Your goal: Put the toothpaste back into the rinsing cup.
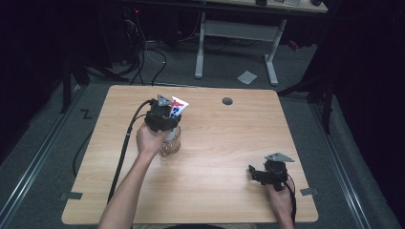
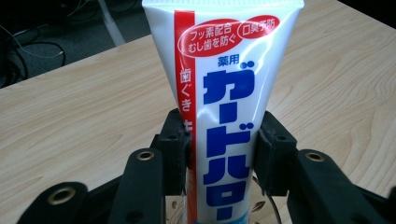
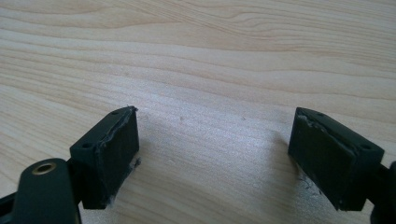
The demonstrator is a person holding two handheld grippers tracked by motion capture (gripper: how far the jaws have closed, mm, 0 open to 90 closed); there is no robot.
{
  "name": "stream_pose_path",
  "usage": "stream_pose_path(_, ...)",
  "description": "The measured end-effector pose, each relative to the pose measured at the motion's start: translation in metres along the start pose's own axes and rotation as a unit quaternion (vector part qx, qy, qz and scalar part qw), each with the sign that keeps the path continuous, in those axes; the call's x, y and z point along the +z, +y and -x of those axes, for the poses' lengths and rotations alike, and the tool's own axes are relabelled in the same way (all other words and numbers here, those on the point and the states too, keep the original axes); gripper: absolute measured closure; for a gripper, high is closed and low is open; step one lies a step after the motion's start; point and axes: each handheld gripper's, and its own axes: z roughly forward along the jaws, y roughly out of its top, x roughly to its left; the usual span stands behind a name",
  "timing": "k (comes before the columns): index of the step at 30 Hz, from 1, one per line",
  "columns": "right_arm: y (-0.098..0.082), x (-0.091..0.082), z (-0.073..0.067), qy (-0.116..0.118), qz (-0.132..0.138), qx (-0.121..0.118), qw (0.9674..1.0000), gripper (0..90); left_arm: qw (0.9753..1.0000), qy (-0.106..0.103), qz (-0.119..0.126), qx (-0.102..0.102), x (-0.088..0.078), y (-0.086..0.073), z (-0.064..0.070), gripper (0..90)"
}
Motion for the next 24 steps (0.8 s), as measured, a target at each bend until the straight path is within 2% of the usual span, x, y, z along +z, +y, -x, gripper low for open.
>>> stream_pose_path(13,0.0,0.0,0.0,0.0,0.0,0.0,1.0,16.0,1.0,0.003,-0.003,-0.002,-0.001,-0.009,-0.001,60.6)
stream_pose_path(24,0.0,0.0,0.0,0.0,0.0,0.0,1.0,16.0,0.9999,0.007,-0.006,0.004,-0.002,-0.014,0.0,60.4)
